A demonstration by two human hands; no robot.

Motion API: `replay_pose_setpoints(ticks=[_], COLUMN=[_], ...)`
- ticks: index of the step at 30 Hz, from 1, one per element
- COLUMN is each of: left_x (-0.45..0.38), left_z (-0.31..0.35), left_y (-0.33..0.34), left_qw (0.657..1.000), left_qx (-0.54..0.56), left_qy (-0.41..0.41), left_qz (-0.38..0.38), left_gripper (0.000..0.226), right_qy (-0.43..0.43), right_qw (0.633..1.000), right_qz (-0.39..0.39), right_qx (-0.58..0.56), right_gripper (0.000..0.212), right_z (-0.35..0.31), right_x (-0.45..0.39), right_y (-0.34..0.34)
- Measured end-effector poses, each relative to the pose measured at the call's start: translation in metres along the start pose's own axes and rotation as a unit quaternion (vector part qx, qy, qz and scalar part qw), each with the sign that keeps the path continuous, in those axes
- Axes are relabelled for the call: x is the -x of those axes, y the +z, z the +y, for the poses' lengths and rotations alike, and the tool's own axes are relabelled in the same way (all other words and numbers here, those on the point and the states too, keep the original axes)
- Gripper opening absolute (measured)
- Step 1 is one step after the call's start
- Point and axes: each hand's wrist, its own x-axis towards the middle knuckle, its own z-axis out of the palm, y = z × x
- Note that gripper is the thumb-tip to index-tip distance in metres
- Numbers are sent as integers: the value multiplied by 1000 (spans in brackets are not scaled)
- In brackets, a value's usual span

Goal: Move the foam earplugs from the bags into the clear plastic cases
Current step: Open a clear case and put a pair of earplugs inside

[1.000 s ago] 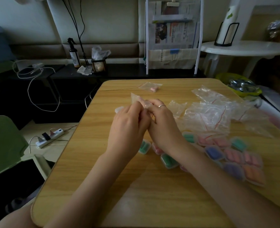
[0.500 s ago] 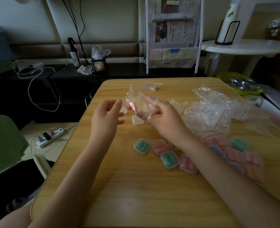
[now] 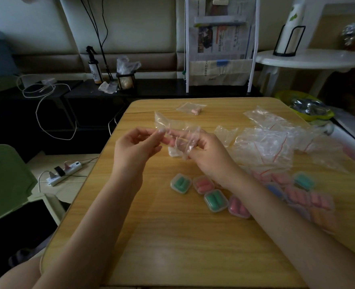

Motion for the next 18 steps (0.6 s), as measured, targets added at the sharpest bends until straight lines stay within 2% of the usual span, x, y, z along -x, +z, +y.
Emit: replay_pose_setpoints(ticks=[4, 8, 11, 18], left_x=[1, 0, 0, 3], left_z=[0, 0, -1, -1], left_y=[0, 2, 5, 7], left_qw=[1000, 999, 998, 995], left_qx=[20, 40, 16, 41], left_qy=[-11, -34, -58, -70], left_qz=[4, -4, -20, -50], left_gripper=[26, 15, 6, 6], right_qy=[-11, -18, -24, -29], right_qw=[1000, 1000, 999, 992], right_qz=[-26, 6, 34, 53], right_qx=[-3, 17, 34, 109], right_gripper=[34, 43, 47, 33], right_z=[0, 6, 9, 8], right_x=[2, -1, -1, 0], right_y=[2, 2, 1, 0])
